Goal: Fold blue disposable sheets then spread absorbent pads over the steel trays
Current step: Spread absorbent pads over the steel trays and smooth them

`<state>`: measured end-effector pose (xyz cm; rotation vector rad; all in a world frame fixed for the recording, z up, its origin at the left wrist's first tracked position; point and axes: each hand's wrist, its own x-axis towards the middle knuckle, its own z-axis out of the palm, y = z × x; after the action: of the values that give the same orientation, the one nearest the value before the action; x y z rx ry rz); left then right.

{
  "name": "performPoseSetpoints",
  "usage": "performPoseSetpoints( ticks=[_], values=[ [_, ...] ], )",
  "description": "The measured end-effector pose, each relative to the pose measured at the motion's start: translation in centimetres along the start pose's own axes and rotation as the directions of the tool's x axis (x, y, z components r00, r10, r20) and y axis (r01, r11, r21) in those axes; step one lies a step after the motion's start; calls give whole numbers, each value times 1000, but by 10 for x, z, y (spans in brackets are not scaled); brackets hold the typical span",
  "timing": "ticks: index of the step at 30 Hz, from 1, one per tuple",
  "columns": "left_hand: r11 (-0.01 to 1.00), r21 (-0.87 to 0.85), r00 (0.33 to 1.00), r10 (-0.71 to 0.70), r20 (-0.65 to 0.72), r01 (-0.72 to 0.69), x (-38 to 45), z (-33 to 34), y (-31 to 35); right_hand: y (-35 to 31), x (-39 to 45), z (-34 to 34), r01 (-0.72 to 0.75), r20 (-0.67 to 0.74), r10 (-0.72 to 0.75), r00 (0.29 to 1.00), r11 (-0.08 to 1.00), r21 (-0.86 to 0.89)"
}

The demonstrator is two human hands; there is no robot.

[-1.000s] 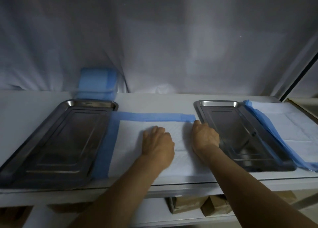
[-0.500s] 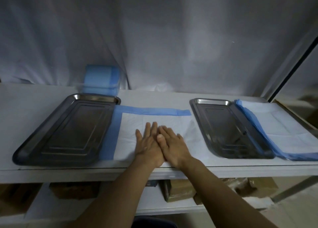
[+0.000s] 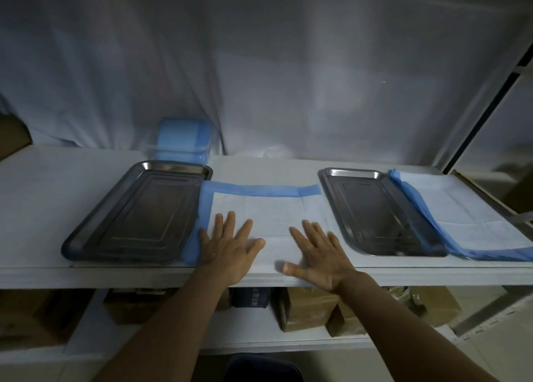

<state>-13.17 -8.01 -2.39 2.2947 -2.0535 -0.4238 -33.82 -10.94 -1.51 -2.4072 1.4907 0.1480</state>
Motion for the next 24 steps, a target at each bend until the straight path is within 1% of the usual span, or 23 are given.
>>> performPoseSetpoints(
  ticks=[2, 3, 5, 6, 8, 10, 12, 13, 15, 18, 20, 21, 23, 24],
  values=[
    [999, 3, 999, 33, 30, -33, -6, -1, -1, 2, -5, 3, 13, 33, -9, 999, 992, -122],
    [999, 6, 997, 50, 51, -51, -10, -2, -1, 3, -6, 5, 6, 26, -1, 1000, 985, -171],
    [995, 50, 992, 84, 93, -89, -19, -1, 0, 2, -10, 4, -8, -6, 7, 1000, 979, -205],
    [989, 102, 991, 96, 97, -105, -25, 0, 2, 1, -13, 2, -8, -9, 6, 1000, 977, -212],
    [975, 182, 992, 125, 31, -128, -34, 5, 8, -1, -18, -6, -4, 21, 9, 1000, 976, -219],
    [970, 164, 980, 189, -58, -177, -40, 7, 15, -3, -24, -15, 6, 73, 9, 997, 980, -198],
    [962, 120, 963, 256, -83, -246, -44, 7, 21, -7, -29, -26, 6, 81, 6, 997, 989, -145],
    [963, 77, 960, 266, -86, -259, -46, 5, 24, -9, -31, -31, -14, 41, 19, 999, 993, -115],
    [969, -56, 963, 232, -139, -242, -49, -3, 27, -13, -38, -43, -87, -115, 77, 990, 993, -81],
    [964, -171, 960, 162, -227, -203, -53, -25, 24, -16, -48, -59, -179, -291, 169, 942, 984, -9],
    [937, -275, 956, 144, -255, -215, -53, -40, 20, -18, -54, -67, -199, -406, 232, 884, 972, 123],
    [911, -342, 953, 138, -270, -229, -53, -47, 19, -19, -55, -71, -190, -466, 265, 844, 961, 203],
    [868, -437, 947, 107, -302, -237, -50, -62, 19, -19, -53, -75, -139, -564, 348, 748, 915, 380],
    [846, -476, 942, 84, -325, -240, -49, -71, 20, -19, -52, -74, -82, -584, 403, 705, 864, 498]
  ],
)
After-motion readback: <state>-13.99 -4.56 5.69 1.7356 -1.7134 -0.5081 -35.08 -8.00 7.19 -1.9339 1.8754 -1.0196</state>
